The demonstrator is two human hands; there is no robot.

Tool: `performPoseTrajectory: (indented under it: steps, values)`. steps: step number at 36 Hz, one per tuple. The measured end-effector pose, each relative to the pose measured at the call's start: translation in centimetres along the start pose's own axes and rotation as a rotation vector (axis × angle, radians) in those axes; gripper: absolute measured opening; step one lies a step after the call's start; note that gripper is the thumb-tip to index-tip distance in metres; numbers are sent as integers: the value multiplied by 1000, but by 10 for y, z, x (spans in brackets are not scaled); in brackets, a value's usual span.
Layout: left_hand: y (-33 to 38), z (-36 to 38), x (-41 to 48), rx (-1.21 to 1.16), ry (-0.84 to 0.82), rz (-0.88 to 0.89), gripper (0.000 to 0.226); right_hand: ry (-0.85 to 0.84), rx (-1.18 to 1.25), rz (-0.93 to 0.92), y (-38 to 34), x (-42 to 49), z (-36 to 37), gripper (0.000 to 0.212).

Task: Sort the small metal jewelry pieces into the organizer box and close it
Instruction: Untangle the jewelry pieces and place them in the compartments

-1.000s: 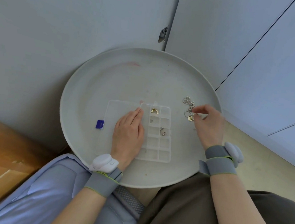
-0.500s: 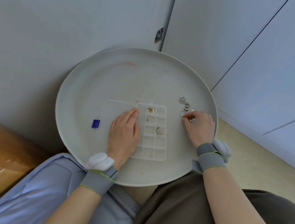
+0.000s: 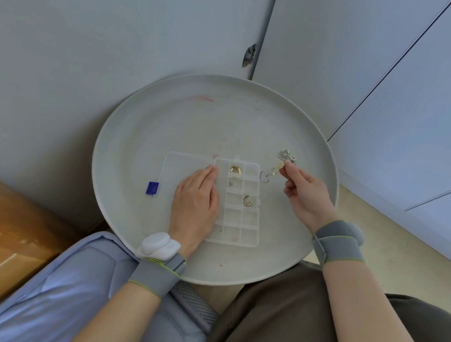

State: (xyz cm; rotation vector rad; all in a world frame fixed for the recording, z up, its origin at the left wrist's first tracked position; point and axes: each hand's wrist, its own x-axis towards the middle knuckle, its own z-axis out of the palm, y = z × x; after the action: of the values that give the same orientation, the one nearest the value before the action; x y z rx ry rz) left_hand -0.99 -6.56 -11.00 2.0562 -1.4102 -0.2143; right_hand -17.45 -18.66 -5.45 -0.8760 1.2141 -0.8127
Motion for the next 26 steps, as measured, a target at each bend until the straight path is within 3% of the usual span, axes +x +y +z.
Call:
performPoseTrajectory:
  steps: [5,14,21,26]
  values:
    - [0,0,0,2,7,-4,50,-146,211,138,-2,-1,3,14]
    - [1,-1,0,-2,4,-9,47,-179,257,133,-3,-2,2,16]
    - [1,0,0,-13,0,-5,48,-24,286,69,-4,2,-3,12]
    - [0,1,0,-2,-5,-2,47,162,-29,-136,5,10,-11,9]
